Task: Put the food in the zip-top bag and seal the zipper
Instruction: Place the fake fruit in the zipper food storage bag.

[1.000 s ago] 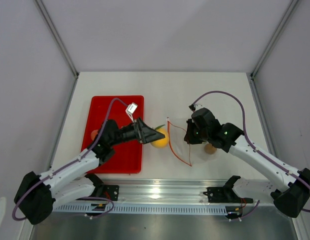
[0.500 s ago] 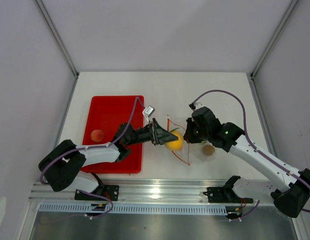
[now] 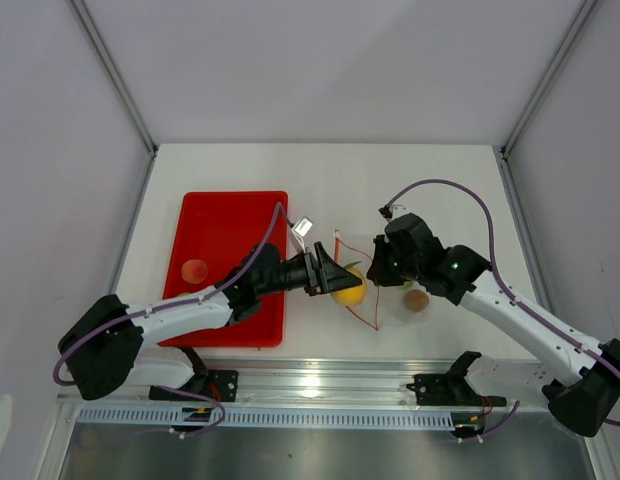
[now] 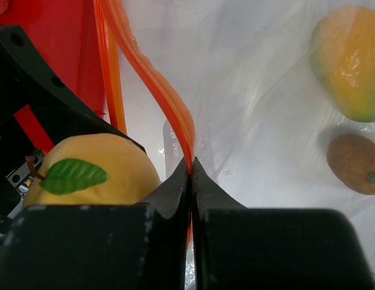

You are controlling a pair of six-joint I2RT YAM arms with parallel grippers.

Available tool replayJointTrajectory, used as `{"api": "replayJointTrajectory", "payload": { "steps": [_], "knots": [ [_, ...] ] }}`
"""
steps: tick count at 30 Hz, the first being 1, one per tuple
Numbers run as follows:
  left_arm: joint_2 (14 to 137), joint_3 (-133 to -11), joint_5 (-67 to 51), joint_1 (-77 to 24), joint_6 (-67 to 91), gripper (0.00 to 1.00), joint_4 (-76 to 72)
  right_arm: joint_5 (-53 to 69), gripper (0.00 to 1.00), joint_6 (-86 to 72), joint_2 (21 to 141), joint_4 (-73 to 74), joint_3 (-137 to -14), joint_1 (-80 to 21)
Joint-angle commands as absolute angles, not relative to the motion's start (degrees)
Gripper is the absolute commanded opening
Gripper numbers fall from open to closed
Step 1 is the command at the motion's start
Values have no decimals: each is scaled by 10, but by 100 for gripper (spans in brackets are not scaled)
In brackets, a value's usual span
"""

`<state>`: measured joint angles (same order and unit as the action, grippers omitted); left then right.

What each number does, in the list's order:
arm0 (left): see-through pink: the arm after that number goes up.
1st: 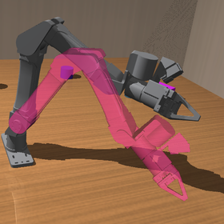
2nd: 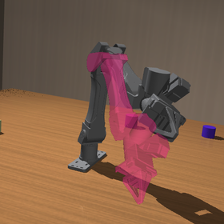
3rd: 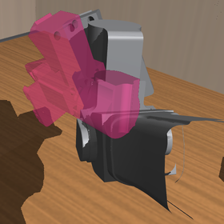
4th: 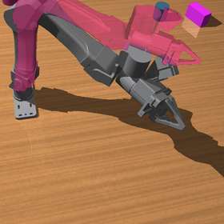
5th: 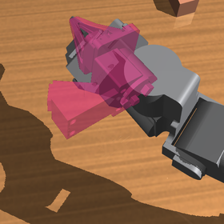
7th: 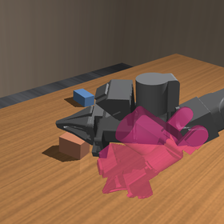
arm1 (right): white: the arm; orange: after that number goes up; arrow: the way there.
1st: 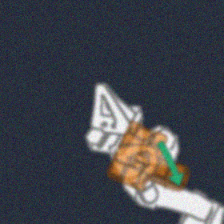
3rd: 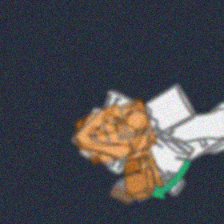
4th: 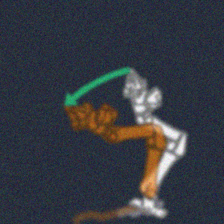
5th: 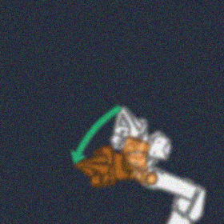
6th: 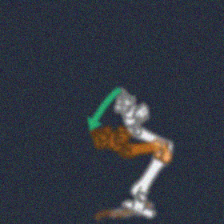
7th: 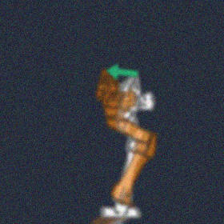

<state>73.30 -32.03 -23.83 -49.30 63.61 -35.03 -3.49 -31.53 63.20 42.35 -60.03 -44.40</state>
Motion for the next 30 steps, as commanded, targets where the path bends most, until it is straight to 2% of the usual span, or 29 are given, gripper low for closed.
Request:
{"api": "replayJointTrajectory", "payload": {
  "steps": [1, 3, 4, 5, 6, 7, 15, 25, 30],
  "knots": [
    [715, -351, -199, -497, 590, 51, -267, -31, 0, -320, 620, 415, -626, -442],
    [721, -364, -197, -497, 586, 62, -235, -31, 0, -319, 620, 416, -628, -441],
    [721, -368, -190, -497, 584, 74, -221, -31, 0, -319, 621, 416, -628, -441],
    [720, -373, -187, -498, 578, 80, -206, -33, 0, -319, 621, 417, -628, -441],
    [717, -375, -185, -499, 575, 96, -200, -33, 0, -318, 619, 418, -628, -441],
    [715, -375, -175, -500, 572, 100, -191, -33, 0, -318, 619, 420, -628, -441],
    [683, -404, -140, -501, 531, 99, -100, -37, 0, -316, 616, 425, -628, -438],
    [615, -409, -111, -502, 484, 100, -77, -40, 0, -316, 615, 429, -628, -438],
    [564, -426, -32, -501, 463, 100, 43, -42, 0, -316, 613, 428, -622, -438]
  ]
}}
